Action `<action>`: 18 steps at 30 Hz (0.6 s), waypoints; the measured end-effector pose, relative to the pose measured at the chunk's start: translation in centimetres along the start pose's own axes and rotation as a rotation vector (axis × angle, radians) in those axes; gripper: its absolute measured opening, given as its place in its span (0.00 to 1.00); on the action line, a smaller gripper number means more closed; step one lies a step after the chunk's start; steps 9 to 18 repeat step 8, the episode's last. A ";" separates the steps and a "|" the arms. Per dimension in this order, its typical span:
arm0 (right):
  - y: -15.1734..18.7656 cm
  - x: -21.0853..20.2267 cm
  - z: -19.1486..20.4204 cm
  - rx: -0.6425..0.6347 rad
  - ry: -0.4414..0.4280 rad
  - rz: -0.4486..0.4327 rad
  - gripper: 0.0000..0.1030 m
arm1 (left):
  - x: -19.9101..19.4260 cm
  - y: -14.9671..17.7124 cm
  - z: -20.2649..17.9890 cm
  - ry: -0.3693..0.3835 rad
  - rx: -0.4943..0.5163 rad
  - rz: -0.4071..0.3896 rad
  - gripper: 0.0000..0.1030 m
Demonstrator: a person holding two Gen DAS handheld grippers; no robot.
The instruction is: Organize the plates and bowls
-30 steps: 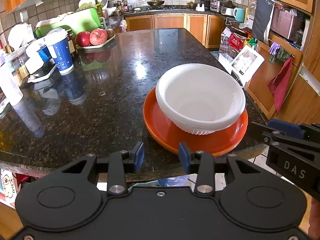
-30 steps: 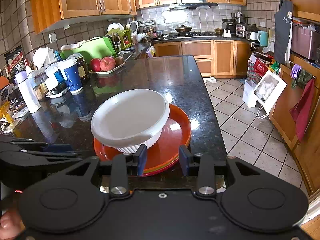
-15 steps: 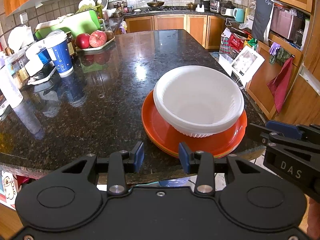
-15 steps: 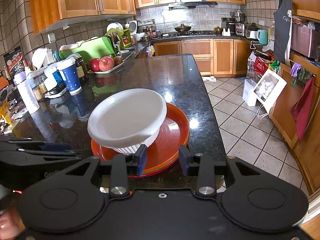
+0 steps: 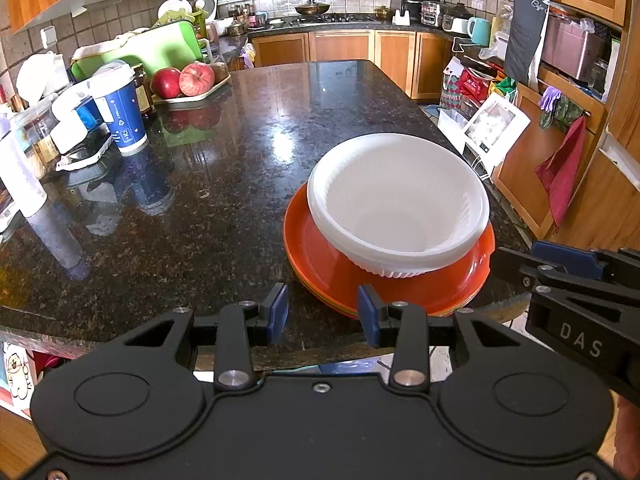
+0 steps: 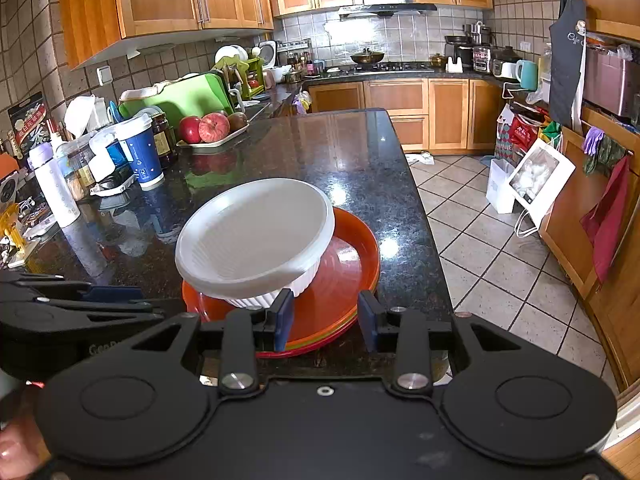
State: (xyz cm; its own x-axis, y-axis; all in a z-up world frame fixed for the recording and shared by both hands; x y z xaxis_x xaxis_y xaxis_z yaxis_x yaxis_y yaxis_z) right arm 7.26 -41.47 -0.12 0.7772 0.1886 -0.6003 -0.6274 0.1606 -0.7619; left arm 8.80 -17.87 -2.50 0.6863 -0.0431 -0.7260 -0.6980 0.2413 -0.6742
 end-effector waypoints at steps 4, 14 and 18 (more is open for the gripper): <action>0.0 0.1 0.0 0.001 0.000 0.001 0.36 | 0.1 -0.1 0.1 0.000 0.001 -0.002 0.47; 0.0 0.0 0.0 0.000 0.000 -0.001 0.36 | 0.1 -0.2 0.1 0.000 0.001 -0.003 0.47; 0.0 0.0 0.0 0.000 0.000 -0.001 0.36 | 0.1 -0.2 0.1 0.000 0.001 -0.003 0.47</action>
Point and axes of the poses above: each gripper's, at about its wrist camera, not at the fingertips, and x roughly the way its jaws point, z to its left, y to its underside, the point moved 5 cm from there along x, roughly the way its jaws point, and after that the axes turned 7 degrees about x, right-handed, at the moved point
